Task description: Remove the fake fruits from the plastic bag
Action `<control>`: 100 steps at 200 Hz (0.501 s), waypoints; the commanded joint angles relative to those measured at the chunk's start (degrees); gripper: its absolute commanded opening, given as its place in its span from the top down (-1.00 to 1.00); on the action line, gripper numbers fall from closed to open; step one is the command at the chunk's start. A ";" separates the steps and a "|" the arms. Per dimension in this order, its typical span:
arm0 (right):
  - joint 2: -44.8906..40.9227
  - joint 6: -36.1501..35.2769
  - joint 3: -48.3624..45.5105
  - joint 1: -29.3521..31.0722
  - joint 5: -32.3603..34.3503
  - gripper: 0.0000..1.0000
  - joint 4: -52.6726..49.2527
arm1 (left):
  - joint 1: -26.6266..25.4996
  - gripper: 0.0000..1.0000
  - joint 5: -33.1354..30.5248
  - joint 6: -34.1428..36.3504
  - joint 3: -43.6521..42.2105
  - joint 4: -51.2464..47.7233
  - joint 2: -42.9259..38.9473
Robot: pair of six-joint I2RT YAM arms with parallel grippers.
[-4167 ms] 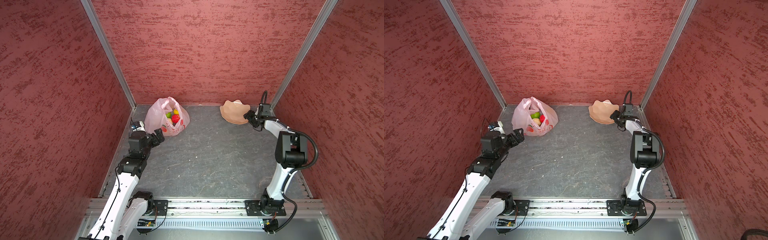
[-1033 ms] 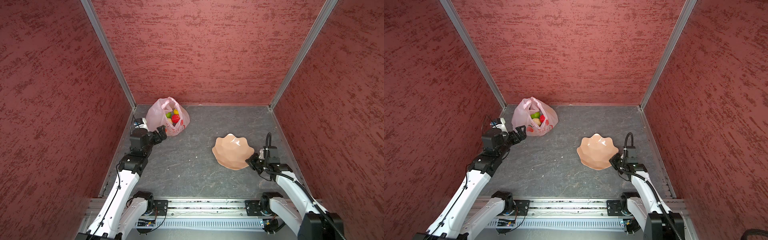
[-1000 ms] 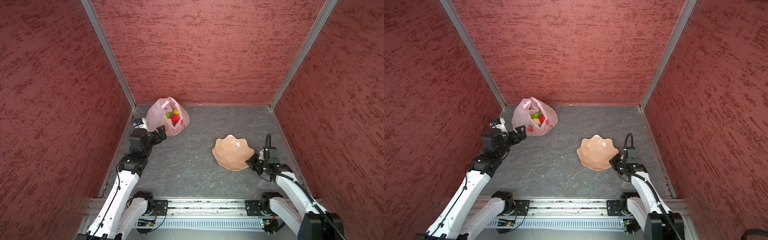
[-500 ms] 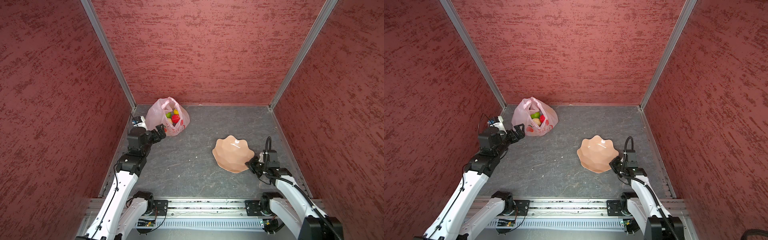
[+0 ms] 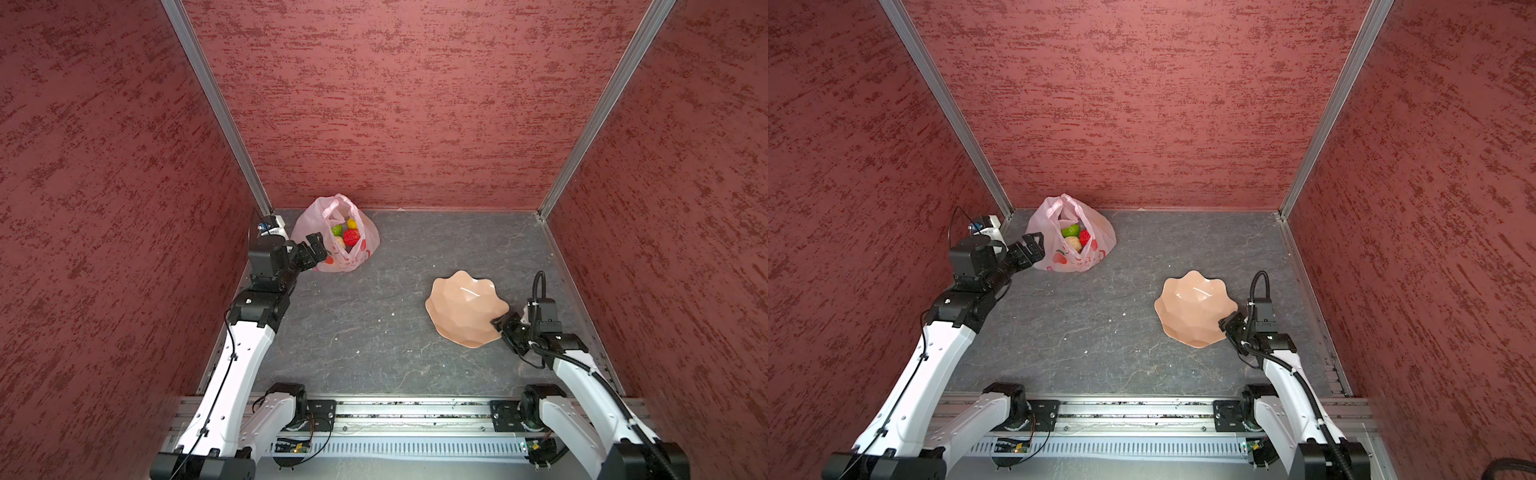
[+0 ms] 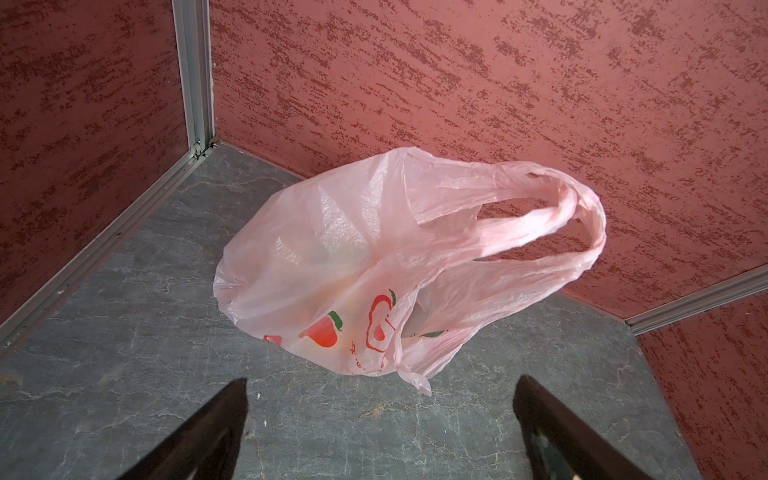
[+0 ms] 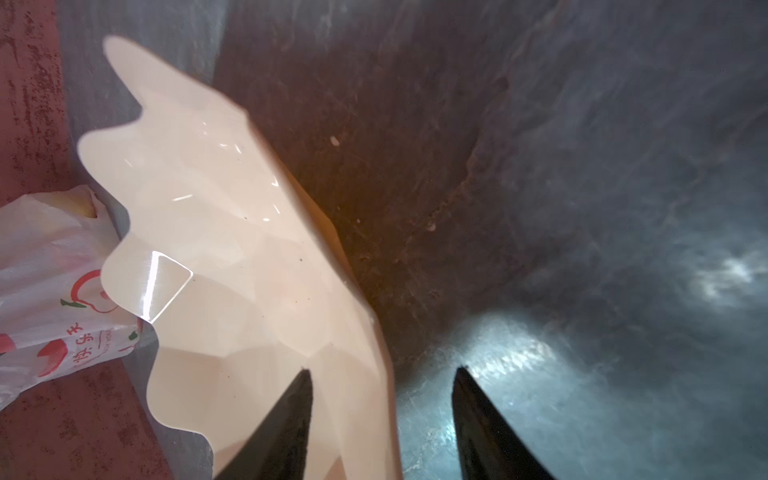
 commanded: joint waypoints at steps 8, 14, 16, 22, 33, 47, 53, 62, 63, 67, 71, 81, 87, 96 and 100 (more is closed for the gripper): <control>-0.26 -2.62 7.01 -0.05 7.95 -0.35 -5.24 | 1.32 -0.99 2.92 2.20 5.10 -3.70 3.76; -0.05 -3.14 8.17 -0.05 8.78 -0.37 -5.78 | 1.33 -0.99 2.93 2.58 6.00 -4.26 4.62; -0.07 -3.31 8.65 -0.05 9.09 -0.38 -5.96 | 1.38 -0.99 2.97 2.74 6.35 -4.43 4.95; 0.17 -3.81 9.78 -0.08 10.01 -0.40 -6.49 | 1.32 -1.00 3.13 3.17 7.27 -4.84 5.75; 0.66 -5.10 12.10 -0.05 11.81 -0.43 -7.51 | 1.33 -0.99 3.82 3.97 8.91 -5.37 7.09; 1.73 -7.28 15.10 -0.06 14.24 -0.45 -8.99 | 1.07 -1.00 4.37 5.24 10.75 -5.91 8.64; 2.19 -8.35 16.33 -0.05 15.44 -0.45 -9.56 | 0.81 -0.99 4.33 5.93 11.47 -6.14 9.38; 3.06 -9.97 18.26 -0.06 17.14 -0.45 -10.20 | 0.24 -1.00 3.71 7.20 12.49 -6.59 10.58; 3.19 -10.15 18.48 -0.06 17.28 -0.45 -10.23 | 0.16 -0.99 3.67 7.30 12.54 -6.65 10.75; 3.62 -10.89 19.21 -0.05 17.92 -0.45 -10.37 | -0.13 -0.99 3.02 7.81 13.17 -6.92 11.37; 4.06 -11.57 19.90 -0.05 18.53 -0.45 -10.44 | -0.34 -0.99 2.42 8.29 13.71 -7.11 11.94; 5.18 -13.29 21.62 -0.05 19.63 -0.44 -10.31 | -0.94 -0.99 0.99 9.56 14.91 -7.94 13.75; 5.96 -14.43 22.61 -0.08 19.66 -0.43 -9.91 | -1.29 -0.99 0.17 10.18 15.52 -8.07 14.83; 7.22 -16.35 24.11 -0.04 19.45 -0.42 -9.23 | -1.80 -1.00 -1.19 10.92 16.39 -8.33 16.50; 7.81 -17.18 24.97 -0.05 19.57 -0.41 -9.05 | -2.06 -0.98 -1.85 11.23 16.65 -8.11 17.16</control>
